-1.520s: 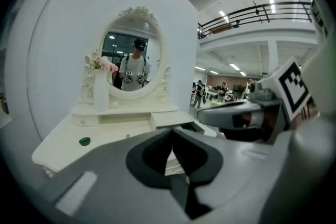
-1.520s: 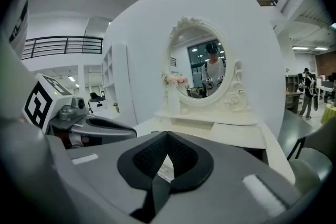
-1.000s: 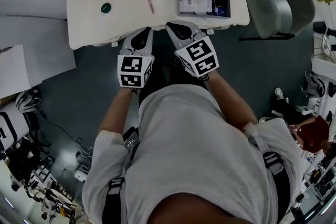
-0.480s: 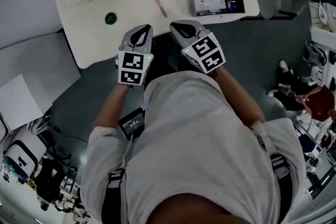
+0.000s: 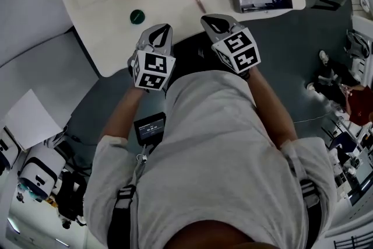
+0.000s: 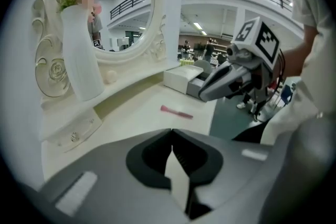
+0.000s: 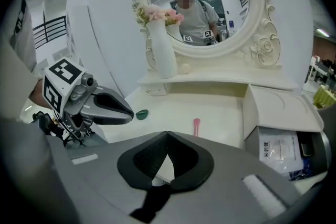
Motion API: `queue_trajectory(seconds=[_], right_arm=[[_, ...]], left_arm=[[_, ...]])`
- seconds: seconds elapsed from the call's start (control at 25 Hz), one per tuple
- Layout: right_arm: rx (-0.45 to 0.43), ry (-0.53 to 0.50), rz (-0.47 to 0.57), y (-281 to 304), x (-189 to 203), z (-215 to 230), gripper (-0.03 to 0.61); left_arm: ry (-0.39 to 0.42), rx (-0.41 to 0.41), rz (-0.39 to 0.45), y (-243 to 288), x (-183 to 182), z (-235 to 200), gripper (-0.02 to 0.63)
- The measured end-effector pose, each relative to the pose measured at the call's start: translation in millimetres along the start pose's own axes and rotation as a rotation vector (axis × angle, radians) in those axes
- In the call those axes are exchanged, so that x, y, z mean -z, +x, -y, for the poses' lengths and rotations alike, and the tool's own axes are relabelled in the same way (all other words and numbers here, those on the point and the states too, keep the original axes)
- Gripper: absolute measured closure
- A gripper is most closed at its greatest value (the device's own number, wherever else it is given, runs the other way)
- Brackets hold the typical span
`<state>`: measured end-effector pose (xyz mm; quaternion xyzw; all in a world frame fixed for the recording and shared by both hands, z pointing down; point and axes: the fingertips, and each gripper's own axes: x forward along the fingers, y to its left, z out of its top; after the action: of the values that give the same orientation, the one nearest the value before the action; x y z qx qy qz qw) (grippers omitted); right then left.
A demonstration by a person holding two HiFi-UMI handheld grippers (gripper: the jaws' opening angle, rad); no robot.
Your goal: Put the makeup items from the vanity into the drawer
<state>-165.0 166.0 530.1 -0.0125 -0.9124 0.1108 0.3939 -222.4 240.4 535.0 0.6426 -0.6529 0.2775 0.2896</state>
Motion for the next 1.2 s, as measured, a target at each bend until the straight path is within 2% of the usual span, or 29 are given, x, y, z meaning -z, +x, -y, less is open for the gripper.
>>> queue_trajectory(seconds=[0.24,0.4,0.6,0.64,0.72,0.88,1.12,1.2], right_arm=[[0.001,0.035,-0.01,17,-1,-11,0.578],[0.009,0.04,-0.004,22,-8,-12,0.578],[0.03,0.064,0.002,19,-9,-7,0.578],[0.036,0.069,0.001,19,-8,-6,0.578],[0.046,0.08,0.001,17,-7,-4,0.578],[0.058,0.086,0.0,16,-7,-4,0.578],[0.068,0.1,0.014,12,-7,-8,0.578],[0.069,0.106,0.024,13,-8,-10,0.578]], left_arm=[[0.076,-0.032,-0.169,-5,41,-28,0.611],[0.112,-0.103,-0.252,-3,58,-64,0.611],[0.224,-0.115,-0.359,5,77,-88,0.611],[0.248,-0.111,-0.379,6,80,-90,0.609],[0.276,-0.092,-0.42,9,87,-94,0.558],[0.292,-0.044,-0.483,16,98,-102,0.511],[0.295,0.07,-0.539,28,109,-98,0.483],[0.313,0.082,-0.55,31,110,-100,0.48]])
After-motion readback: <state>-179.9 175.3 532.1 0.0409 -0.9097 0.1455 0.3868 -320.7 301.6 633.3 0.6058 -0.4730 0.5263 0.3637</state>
